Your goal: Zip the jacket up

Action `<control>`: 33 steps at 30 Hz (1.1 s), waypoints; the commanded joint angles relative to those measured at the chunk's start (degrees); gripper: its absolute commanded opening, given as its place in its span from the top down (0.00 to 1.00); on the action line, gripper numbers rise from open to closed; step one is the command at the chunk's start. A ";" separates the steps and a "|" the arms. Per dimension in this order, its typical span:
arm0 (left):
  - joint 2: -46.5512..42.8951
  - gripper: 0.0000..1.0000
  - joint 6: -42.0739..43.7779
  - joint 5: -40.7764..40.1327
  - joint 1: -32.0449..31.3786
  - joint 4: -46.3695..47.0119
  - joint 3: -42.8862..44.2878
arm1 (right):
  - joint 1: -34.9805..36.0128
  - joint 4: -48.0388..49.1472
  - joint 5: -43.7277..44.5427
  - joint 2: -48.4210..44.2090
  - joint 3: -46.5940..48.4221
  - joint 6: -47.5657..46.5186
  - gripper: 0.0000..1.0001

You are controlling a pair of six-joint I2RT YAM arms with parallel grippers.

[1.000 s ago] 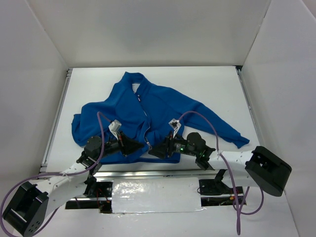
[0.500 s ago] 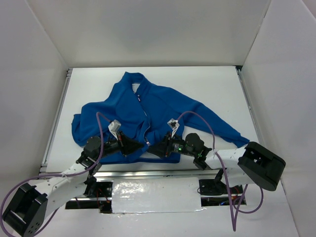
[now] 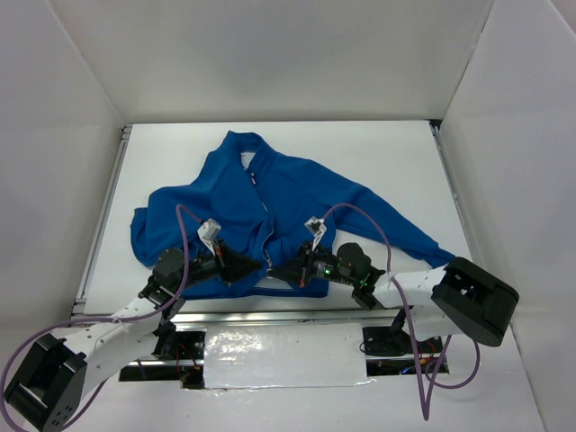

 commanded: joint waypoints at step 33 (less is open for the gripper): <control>1.13 1.00 2.83 1.02 -0.04 1.36 2.22 | 0.24 -38.01 2.18 -6.80 22.29 34.35 1.00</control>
